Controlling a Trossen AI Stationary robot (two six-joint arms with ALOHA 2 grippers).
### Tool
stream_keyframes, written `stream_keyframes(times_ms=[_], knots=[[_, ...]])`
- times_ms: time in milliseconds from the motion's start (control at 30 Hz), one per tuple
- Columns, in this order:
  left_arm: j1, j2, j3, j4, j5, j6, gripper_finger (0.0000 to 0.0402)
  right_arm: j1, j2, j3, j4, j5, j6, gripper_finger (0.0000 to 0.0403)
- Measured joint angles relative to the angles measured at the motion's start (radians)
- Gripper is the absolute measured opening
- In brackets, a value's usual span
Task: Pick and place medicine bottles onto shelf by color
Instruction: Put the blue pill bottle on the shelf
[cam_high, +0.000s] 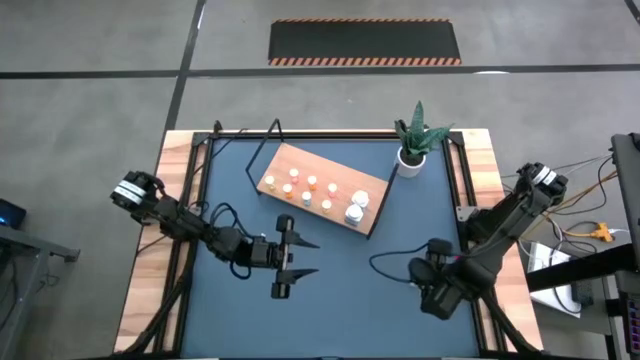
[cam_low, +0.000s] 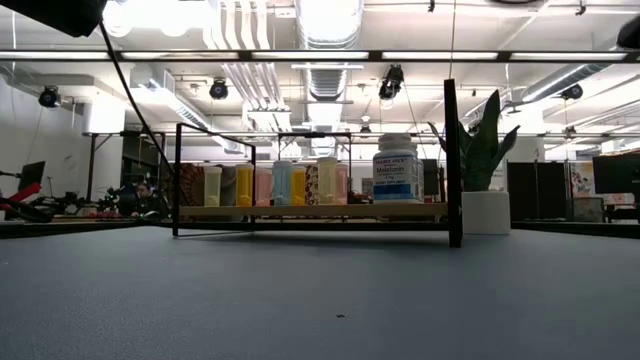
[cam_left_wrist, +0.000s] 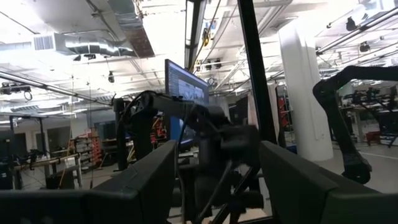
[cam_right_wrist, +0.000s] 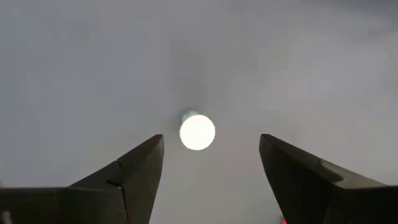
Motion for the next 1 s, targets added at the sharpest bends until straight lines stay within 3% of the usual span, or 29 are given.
stream_keyframes(times_ms=[267,500,1000], knots=[[0.000,0.000,-0.002,0.000,0.000,0.000,0.0212,0.000,0.000,-0.166,0.152,0.044,-0.044,0.0255],[0.000,0.000,-0.002,0.000,0.000,0.000,0.0212,0.000,-0.003,-0.205,0.239,0.051,-0.058,0.0244],[0.000,0.000,-0.002,0.000,0.000,0.000,0.0212,0.003,-0.019,-0.127,0.070,0.034,-0.068,0.0249]])
